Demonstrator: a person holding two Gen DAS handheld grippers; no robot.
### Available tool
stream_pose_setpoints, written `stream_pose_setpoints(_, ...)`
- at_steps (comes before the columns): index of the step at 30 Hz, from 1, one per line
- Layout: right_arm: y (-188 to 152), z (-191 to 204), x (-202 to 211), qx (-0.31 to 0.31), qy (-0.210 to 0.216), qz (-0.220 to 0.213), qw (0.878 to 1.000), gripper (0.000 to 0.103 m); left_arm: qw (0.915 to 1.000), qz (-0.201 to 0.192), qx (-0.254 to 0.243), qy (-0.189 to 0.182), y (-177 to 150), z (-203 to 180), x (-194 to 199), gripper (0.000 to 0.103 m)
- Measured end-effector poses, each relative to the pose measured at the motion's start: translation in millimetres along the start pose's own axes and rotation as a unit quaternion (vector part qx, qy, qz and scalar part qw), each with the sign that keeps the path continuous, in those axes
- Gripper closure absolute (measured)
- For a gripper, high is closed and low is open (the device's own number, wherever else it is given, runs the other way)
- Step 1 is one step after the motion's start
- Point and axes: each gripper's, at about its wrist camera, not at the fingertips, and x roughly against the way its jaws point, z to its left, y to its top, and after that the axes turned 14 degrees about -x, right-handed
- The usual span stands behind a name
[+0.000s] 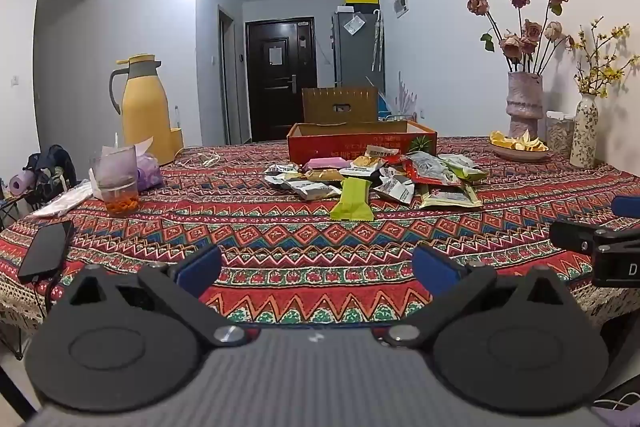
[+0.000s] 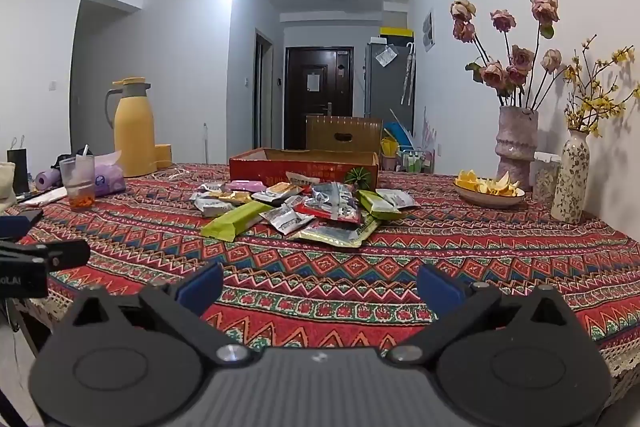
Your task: Organize snacks
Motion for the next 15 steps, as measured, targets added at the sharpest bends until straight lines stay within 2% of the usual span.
stream_pose_setpoints(2, 0.9, -0.3, 3.3, 0.001, -0.001, 0.000, 1.000, 0.000, 1.0000, 0.001, -0.001, -0.001, 0.5, -0.8, 0.1, 0.000)
stream_pose_setpoints(4, 3.2, 1.1, 0.2, 0.005, -0.006, 0.018, 1.000, 0.000, 1.0000, 0.000, -0.002, -0.001, 1.8, -2.5, 1.2, 0.000)
stream_pose_setpoints(15, -1.9, -2.4, -4.9, 0.005, -0.005, 0.021, 1.000, 0.000, 1.0000, 0.002, 0.005, -0.002, -0.5, 1.2, -0.7, 0.000)
